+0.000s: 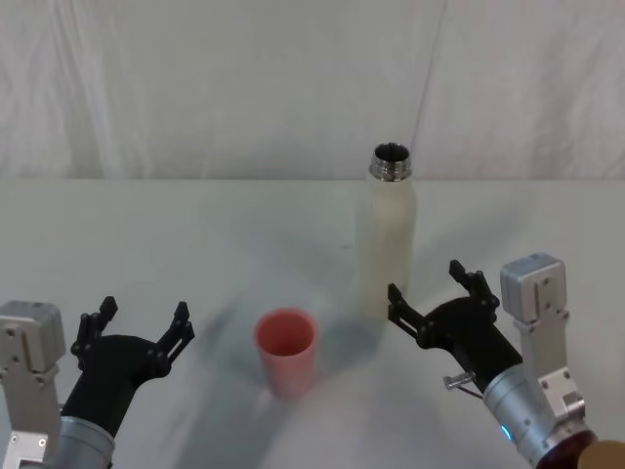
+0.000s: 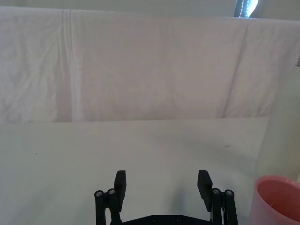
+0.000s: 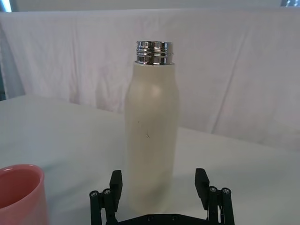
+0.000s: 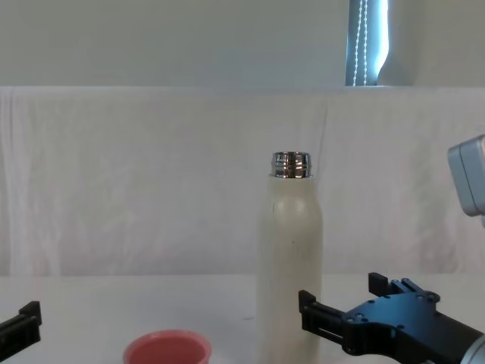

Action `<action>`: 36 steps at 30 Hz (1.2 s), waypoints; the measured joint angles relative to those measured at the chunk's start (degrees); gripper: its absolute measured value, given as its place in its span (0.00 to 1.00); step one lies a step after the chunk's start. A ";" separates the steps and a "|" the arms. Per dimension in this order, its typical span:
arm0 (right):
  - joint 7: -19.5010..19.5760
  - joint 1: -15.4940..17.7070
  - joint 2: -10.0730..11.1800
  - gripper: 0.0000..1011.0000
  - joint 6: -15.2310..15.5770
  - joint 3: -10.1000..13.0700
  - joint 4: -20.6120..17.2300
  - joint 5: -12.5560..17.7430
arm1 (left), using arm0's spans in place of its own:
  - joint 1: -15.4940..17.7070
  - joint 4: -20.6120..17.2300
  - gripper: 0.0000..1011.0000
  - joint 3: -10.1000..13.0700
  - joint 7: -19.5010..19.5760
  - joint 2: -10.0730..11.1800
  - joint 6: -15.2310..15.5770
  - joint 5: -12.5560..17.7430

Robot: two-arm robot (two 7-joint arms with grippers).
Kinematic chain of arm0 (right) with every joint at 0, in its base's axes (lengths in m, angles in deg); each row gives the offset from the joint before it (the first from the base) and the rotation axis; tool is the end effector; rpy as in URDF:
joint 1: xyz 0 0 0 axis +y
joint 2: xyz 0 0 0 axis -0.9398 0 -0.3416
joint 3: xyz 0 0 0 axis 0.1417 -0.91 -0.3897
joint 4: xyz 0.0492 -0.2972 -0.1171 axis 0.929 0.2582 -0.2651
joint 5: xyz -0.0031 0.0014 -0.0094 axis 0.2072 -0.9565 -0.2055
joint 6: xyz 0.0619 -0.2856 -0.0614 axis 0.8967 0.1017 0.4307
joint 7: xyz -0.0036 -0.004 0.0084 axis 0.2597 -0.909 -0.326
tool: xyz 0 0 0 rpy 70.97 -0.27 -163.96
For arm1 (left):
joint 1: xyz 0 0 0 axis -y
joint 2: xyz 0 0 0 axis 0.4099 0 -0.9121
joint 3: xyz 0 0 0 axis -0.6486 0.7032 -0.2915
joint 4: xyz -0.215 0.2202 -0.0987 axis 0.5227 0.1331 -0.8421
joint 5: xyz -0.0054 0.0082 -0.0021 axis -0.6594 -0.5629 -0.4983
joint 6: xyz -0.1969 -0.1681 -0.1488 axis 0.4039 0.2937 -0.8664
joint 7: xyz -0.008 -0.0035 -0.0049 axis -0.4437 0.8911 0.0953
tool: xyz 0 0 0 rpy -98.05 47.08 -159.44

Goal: Grasp the thermos with one hand and pour water into the cup lid.

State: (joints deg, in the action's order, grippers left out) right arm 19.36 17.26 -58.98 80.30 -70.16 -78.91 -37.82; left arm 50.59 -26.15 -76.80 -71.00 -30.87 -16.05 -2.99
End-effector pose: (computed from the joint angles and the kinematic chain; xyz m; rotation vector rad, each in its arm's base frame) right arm 0.3176 0.0637 -0.3251 0.0013 -0.0736 -1.1053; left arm 0.2344 0.0466 -0.3161 -0.0380 0.0140 1.4460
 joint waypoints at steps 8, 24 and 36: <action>2.32 2.72 -1.00 0.99 -0.91 0.81 -1.96 -2.98 | 0.00 0.00 0.99 0.00 0.00 0.00 0.00 0.00; 3.36 4.39 -2.44 0.99 -1.36 3.34 -2.78 -6.27 | 0.00 0.00 0.99 0.00 0.00 0.00 0.00 0.00; 4.12 5.20 -3.15 0.99 -1.67 4.85 -3.12 -7.69 | 0.00 0.00 0.99 0.00 0.00 0.00 0.00 0.00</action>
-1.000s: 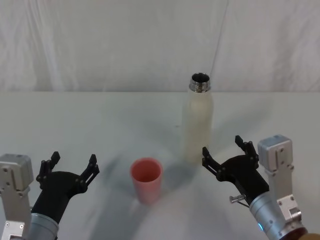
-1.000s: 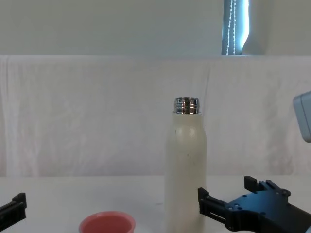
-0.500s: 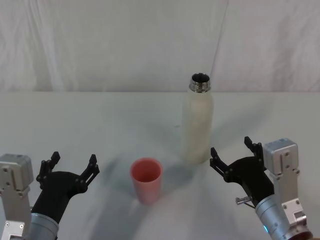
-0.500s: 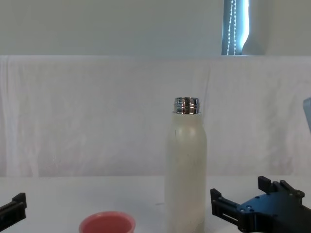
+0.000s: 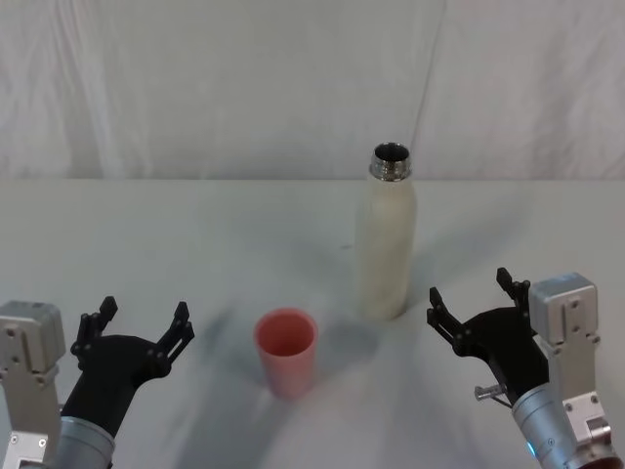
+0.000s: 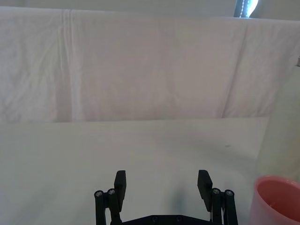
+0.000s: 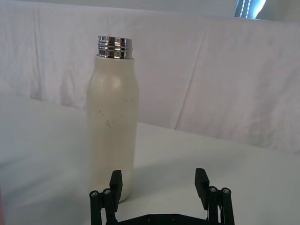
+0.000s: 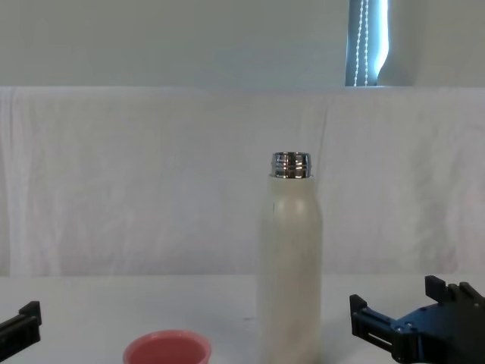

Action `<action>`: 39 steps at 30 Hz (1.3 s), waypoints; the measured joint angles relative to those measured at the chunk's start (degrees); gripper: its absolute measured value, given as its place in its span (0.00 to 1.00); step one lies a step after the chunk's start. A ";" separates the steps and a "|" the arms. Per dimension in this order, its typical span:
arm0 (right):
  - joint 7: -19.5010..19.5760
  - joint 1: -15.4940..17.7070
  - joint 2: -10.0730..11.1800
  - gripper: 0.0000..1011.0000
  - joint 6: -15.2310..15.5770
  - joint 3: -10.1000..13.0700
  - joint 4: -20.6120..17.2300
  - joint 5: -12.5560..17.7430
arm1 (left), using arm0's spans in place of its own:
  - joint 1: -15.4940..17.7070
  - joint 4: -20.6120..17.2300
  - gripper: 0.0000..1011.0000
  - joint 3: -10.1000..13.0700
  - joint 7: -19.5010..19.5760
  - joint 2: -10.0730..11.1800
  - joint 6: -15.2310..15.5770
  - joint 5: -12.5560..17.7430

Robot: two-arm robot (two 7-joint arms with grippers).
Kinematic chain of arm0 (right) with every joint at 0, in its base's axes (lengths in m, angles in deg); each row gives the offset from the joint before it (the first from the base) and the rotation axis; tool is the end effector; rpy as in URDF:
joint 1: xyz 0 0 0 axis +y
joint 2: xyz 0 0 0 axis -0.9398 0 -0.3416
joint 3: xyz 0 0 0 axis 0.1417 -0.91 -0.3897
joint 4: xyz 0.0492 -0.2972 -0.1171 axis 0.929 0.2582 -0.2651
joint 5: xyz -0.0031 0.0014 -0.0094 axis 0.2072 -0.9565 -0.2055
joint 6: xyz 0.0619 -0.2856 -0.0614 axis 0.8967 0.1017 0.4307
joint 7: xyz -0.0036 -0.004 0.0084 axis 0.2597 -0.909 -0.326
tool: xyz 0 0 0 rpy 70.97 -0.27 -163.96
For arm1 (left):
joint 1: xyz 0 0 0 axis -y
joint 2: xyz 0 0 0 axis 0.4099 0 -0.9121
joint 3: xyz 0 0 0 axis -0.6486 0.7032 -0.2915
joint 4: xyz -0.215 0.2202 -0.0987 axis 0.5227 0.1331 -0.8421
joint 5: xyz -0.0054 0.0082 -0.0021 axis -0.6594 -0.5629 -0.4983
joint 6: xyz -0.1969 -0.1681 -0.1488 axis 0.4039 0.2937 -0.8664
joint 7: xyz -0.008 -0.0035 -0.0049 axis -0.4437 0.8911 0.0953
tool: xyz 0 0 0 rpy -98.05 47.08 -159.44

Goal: Grasp the thermos with one hand and pour water into the cup lid.

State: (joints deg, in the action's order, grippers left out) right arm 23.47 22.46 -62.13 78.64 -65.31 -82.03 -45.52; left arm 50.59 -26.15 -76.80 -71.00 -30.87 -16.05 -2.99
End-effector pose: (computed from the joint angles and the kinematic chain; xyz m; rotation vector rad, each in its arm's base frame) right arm 0.2952 0.0575 -0.3303 -0.0236 -0.1351 -1.2537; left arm 0.2344 0.0466 -0.3161 -0.0380 0.0140 1.4460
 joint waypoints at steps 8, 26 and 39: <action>-0.07 -0.03 -0.42 0.99 -0.03 0.52 0.08 -0.73 | 0.00 0.00 0.99 0.00 0.00 0.00 0.00 0.00; -2.94 1.71 1.53 0.99 1.96 0.30 -1.49 -0.68 | 0.00 0.00 0.99 0.00 0.00 0.00 0.00 0.00; -2.55 0.17 0.78 0.99 0.08 0.58 2.45 0.03 | 0.00 0.00 0.99 0.00 0.00 0.00 0.00 0.00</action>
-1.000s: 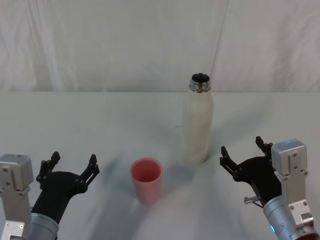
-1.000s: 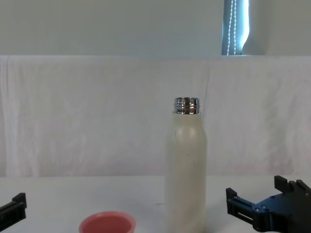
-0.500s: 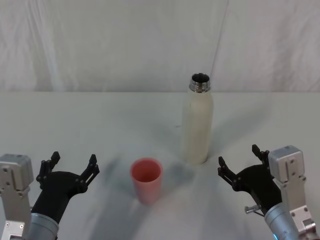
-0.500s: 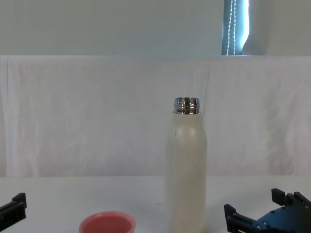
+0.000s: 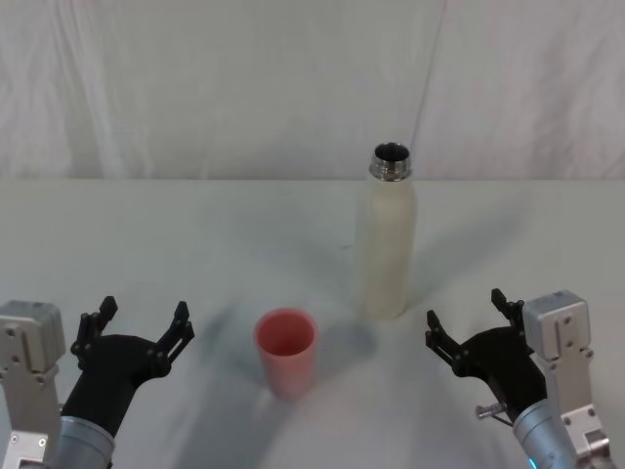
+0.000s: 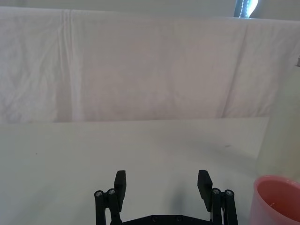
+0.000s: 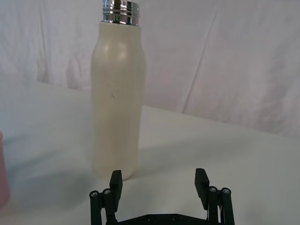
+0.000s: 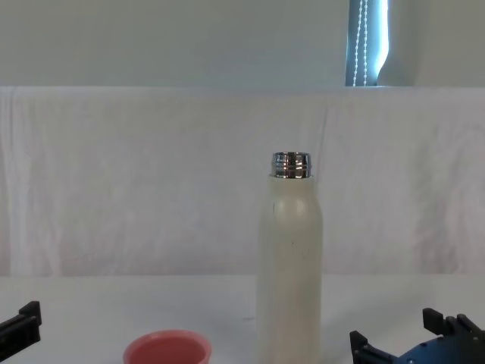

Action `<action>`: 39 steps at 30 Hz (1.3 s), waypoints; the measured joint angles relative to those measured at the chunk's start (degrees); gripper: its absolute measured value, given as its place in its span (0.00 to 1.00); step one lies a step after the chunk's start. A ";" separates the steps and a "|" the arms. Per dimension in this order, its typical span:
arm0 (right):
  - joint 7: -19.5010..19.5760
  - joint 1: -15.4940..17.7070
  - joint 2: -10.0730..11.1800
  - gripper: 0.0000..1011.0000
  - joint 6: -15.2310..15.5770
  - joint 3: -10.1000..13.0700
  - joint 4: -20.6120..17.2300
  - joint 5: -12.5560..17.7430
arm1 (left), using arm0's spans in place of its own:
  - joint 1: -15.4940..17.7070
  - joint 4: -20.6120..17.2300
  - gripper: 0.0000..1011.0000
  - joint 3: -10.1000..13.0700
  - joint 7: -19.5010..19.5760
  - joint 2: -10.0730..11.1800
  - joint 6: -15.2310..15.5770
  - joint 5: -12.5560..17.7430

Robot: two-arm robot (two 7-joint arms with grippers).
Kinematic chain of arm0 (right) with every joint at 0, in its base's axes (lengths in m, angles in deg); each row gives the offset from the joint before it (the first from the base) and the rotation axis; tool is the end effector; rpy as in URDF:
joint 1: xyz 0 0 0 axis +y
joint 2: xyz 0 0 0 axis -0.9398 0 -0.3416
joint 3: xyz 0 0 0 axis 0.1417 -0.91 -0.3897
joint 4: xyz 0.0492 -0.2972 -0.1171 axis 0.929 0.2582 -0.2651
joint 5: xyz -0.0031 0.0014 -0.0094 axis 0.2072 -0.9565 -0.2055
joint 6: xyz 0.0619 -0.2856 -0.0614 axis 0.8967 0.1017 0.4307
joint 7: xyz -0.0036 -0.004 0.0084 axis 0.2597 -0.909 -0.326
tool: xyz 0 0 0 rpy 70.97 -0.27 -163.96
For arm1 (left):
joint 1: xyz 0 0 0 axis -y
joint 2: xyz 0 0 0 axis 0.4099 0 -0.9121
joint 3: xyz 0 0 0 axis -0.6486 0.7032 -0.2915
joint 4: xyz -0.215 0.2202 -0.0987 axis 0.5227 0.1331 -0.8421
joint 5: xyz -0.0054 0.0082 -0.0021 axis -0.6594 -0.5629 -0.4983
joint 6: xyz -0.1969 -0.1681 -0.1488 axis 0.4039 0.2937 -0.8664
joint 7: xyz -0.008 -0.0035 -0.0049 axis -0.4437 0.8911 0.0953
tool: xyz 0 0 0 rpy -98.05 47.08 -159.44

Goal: Grasp the thermos with one hand and pour water into the cup lid.

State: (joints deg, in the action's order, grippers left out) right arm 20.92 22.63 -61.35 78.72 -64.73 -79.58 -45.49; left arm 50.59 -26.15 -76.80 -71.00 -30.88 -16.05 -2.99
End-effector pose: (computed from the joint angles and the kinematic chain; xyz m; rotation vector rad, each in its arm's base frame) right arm 0.2945 0.0491 -0.3449 -0.0757 -0.1088 -1.2181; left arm 0.2344 0.0465 -0.3161 -0.0382 0.0142 1.4460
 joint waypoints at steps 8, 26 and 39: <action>0.21 -1.33 -0.91 0.99 -3.56 0.63 4.55 1.40 | 0.00 0.00 0.99 0.00 0.00 0.00 0.00 0.00; 0.35 -1.62 -1.10 0.99 -4.26 0.97 5.73 1.77 | 0.00 0.00 0.99 0.00 0.00 0.00 0.00 0.00; 0.27 -1.52 -1.04 0.99 -4.20 0.75 4.90 1.54 | 0.00 0.00 0.99 0.00 0.00 0.00 0.00 0.00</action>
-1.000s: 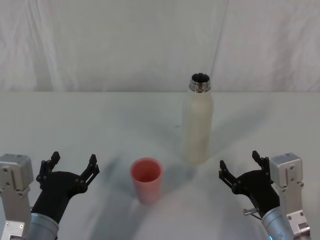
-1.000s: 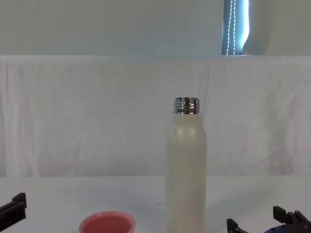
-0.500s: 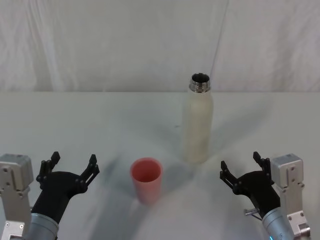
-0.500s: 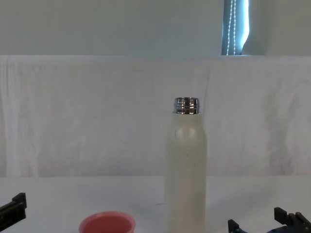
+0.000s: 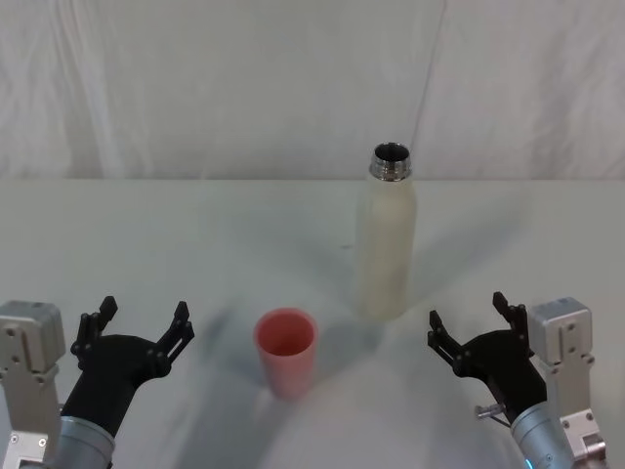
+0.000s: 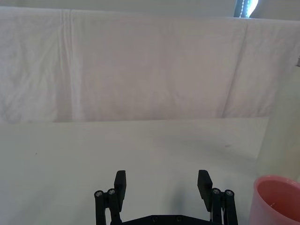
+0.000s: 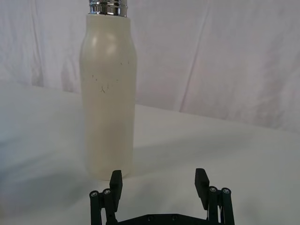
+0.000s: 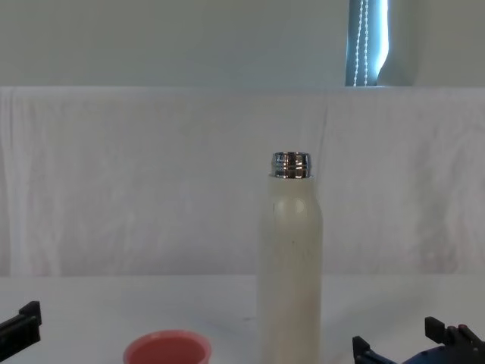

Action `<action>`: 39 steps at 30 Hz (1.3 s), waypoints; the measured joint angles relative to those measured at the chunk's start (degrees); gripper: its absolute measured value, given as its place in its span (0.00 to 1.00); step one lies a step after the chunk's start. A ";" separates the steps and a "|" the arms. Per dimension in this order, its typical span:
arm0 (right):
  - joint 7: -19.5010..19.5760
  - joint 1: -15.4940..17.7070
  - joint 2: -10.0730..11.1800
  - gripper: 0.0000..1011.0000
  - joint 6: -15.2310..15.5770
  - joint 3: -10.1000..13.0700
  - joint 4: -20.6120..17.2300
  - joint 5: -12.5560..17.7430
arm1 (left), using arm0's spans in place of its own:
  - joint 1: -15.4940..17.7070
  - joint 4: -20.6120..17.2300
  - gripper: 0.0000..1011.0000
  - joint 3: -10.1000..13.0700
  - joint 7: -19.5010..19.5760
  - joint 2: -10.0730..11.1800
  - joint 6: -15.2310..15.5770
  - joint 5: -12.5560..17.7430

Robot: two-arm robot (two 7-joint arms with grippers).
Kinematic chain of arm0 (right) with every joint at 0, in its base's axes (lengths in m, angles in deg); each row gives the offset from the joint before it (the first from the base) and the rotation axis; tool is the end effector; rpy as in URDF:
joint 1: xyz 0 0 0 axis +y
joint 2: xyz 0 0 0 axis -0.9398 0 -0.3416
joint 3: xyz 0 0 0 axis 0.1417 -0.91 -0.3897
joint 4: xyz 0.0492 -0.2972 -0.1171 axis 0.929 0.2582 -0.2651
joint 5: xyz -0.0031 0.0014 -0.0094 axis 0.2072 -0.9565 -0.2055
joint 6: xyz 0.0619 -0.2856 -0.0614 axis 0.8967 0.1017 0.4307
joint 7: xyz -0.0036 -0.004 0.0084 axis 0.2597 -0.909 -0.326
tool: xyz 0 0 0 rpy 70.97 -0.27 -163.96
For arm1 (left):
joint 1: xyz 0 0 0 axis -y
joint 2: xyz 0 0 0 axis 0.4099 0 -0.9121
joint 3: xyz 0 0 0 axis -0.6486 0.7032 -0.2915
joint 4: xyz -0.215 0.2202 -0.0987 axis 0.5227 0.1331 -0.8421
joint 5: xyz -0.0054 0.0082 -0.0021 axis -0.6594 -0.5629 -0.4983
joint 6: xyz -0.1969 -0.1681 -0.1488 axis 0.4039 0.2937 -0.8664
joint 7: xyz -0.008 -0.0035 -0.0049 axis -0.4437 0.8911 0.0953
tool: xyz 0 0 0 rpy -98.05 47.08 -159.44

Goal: Grasp the thermos with one hand and pour water into the cup lid.

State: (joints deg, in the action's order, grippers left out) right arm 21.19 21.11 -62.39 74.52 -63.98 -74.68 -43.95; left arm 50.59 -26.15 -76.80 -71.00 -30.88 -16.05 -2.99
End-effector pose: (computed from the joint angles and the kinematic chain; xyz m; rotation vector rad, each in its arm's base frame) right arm 0.3026 0.0494 -0.3614 -0.0346 -0.0914 -1.2375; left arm 0.2344 0.0465 -0.3161 -0.0382 0.0142 1.4460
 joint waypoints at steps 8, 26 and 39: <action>-0.02 0.19 0.05 0.99 0.28 -0.19 -0.67 -0.20 | 0.00 0.00 0.99 0.00 0.00 0.00 0.00 0.00; 0.08 0.25 0.07 0.99 0.52 -0.25 -0.76 -0.36 | 0.00 0.00 0.99 0.00 0.00 0.00 0.00 0.00; 0.08 0.25 0.08 0.99 0.52 -0.24 -0.76 -0.33 | 0.00 0.00 0.99 0.00 0.00 0.01 0.00 0.00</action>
State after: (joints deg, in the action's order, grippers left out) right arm 21.28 21.36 -62.31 75.03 -64.23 -75.44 -44.29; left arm 50.59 -26.15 -76.80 -71.00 -30.87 -16.05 -2.99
